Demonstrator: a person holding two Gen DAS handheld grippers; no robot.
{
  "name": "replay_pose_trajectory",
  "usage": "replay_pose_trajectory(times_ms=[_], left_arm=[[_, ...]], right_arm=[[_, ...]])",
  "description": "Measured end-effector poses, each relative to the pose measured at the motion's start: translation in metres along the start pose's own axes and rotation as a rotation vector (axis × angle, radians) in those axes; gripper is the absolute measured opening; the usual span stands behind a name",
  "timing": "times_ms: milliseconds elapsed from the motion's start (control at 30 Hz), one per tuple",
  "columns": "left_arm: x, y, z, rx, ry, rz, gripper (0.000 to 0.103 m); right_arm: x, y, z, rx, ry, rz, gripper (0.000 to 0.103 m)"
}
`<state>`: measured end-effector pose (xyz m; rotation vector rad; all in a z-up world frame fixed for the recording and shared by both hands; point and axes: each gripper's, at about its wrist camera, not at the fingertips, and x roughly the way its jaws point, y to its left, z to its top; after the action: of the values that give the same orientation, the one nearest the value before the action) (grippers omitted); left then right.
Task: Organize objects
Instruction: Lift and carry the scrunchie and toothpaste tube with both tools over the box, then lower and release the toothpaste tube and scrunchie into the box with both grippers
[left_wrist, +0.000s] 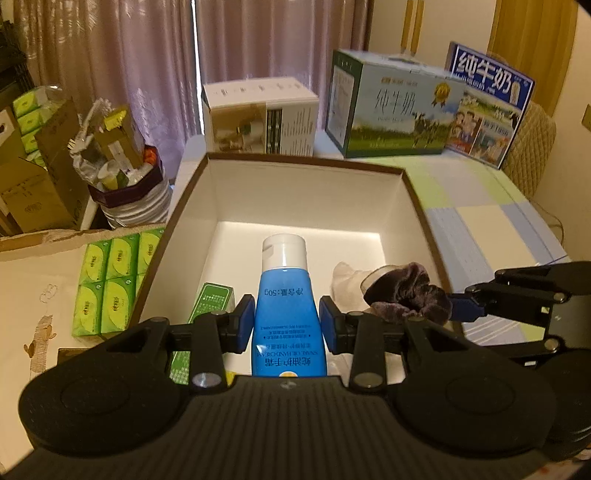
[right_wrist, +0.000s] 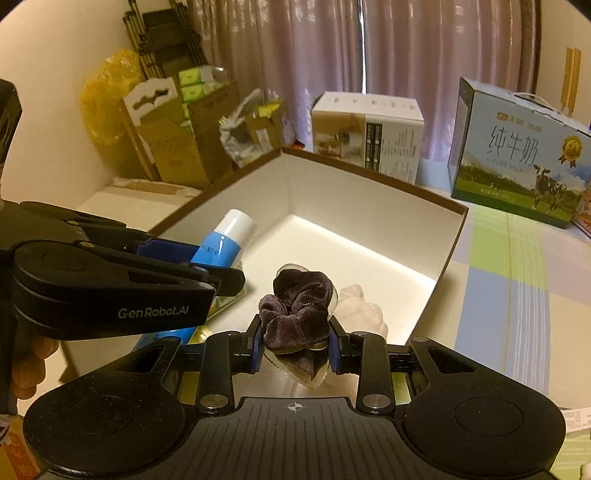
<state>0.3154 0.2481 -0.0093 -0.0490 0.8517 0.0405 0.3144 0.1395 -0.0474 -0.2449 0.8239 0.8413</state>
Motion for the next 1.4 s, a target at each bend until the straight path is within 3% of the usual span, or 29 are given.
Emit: replay_pose_trajectory(times_ms=[667, 1033, 1100, 1167, 1233, 1400], left_arm=[[0.071, 0.025, 0.015, 0.014, 0.097, -0.045, 0.033], [0.059, 0.036, 0.022, 0.001, 0.059, -0.032, 0.049], [0.055, 0.039, 0.022, -0.006, 0.053, -0.027, 0.054], [0.051, 0.04, 0.022, -0.012, 0.045, -0.021, 0.059], [0.046, 0.041, 0.022, -0.015, 0.034, -0.007, 0.064], [0.032, 0.044, 0.02, -0.038, 0.011, 0.001, 0.072]], right_arm=[[0.041, -0.014, 0.017, 0.018, 0.053, -0.051, 0.03], [0.041, -0.01, 0.019, 0.02, 0.021, -0.029, 0.031], [0.04, -0.008, 0.021, 0.017, 0.001, -0.025, 0.038], [0.037, -0.005, 0.022, 0.012, -0.022, -0.043, 0.055], [0.032, -0.002, 0.021, -0.002, -0.055, -0.051, 0.062], [0.023, 0.002, 0.017, -0.017, -0.068, -0.053, 0.068]])
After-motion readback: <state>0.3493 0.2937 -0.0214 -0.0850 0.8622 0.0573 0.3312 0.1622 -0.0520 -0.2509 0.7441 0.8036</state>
